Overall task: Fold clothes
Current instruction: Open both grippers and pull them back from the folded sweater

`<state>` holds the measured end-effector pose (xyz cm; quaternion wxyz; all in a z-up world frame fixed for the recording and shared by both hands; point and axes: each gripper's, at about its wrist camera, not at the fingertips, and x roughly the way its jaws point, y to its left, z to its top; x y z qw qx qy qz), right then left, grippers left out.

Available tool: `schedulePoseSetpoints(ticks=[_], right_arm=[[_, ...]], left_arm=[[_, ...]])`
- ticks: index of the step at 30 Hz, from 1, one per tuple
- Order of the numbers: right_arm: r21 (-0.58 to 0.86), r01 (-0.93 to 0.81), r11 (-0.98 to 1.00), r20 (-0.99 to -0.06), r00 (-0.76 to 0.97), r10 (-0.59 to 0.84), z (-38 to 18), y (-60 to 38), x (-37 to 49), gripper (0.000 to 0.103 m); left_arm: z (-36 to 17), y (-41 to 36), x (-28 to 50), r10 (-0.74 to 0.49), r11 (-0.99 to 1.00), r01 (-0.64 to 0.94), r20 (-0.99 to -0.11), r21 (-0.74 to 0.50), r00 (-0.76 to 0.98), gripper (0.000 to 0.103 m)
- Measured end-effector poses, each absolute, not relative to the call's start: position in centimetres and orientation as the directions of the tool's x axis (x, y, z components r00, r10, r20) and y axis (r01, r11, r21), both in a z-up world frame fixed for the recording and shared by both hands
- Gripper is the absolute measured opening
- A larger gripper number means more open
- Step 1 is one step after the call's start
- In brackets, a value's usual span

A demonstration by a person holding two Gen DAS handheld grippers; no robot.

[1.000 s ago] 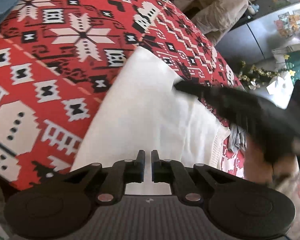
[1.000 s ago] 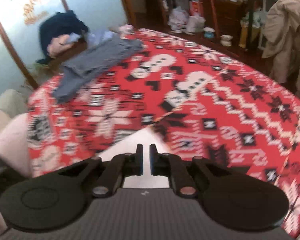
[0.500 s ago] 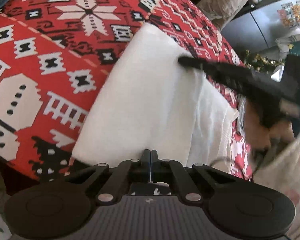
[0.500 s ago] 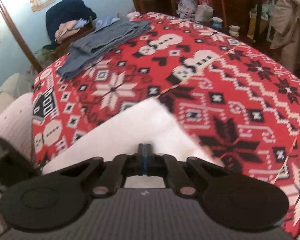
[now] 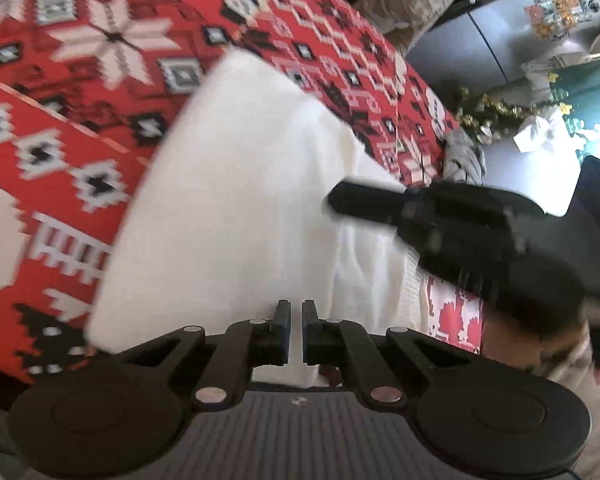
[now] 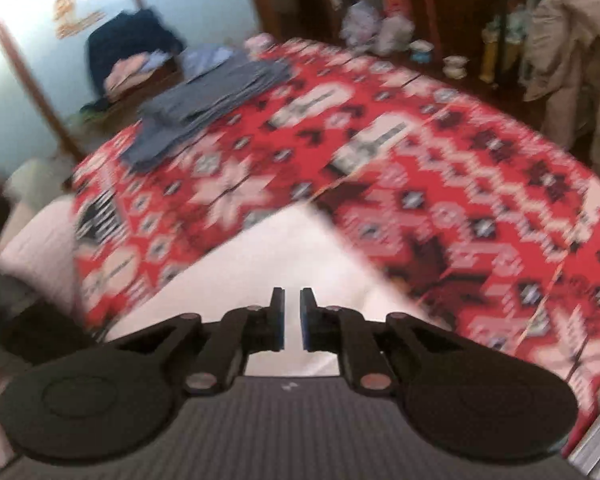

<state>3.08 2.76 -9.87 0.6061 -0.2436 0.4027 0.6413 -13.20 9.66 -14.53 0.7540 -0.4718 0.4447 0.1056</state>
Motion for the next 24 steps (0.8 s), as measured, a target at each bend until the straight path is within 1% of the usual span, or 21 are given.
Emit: schedulePoseSetpoints(ticks=[4,5,6,11,13,16,18,19,20,24], right_arm=[[0.193,-0.981,0.008,-0.834,-0.159,0.528,-11.5,2.2,0.9,0.01],[0.188,-0.982,0.012,-0.839,-0.154,0.522,-11.9,2.3,1.0,0.008],[0.188,-0.982,0.025,-0.838,-0.147,0.525,-12.1,2.4,1.6,0.004],[0.179,-0.979,0.102,-0.832,-0.096,0.546,-12.5,3.5,5.2,0.003],[0.171,-0.977,0.131,-0.83,-0.072,0.552,-12.6,4.1,6.7,0.0],[0.125,-0.984,0.128,-0.831,-0.034,0.556,-12.7,4.6,6.7,0.0],[0.122,-0.981,0.151,-0.832,-0.018,0.554,-12.4,4.5,6.5,0.0],[0.123,-0.979,0.161,-0.831,-0.013,0.556,-12.1,4.3,6.2,0.001],[0.128,-0.978,0.162,-0.827,-0.015,0.562,-11.7,3.9,5.7,0.009],[0.164,-0.978,0.131,-0.815,-0.059,0.576,-10.6,1.8,1.8,0.01]], left_arm=[[-15.0,8.5,-12.8,-0.273,0.561,-0.565,-0.78,-0.605,0.564,0.005],[-15.1,8.3,-12.9,-0.276,0.562,-0.566,-0.782,-0.603,0.559,0.005],[-15.2,8.1,-13.1,-0.279,0.564,-0.566,-0.784,-0.601,0.555,0.005],[-15.4,7.9,-13.7,-0.286,0.555,-0.573,-0.785,-0.603,0.549,0.006],[-15.1,7.5,-13.8,-0.281,0.571,-0.569,-0.792,-0.592,0.542,0.006],[-14.9,7.1,-14.1,-0.282,0.58,-0.564,-0.795,-0.587,0.538,0.006],[-14.7,7.1,-14.5,-0.291,0.569,-0.564,-0.788,-0.598,0.542,0.005],[-14.7,7.1,-14.7,-0.296,0.564,-0.564,-0.785,-0.603,0.544,0.005],[-14.6,7.1,-14.8,-0.3,0.559,-0.564,-0.782,-0.608,0.546,0.005],[-14.8,7.1,-14.9,-0.305,0.564,-0.554,-0.778,-0.613,0.549,0.005]])
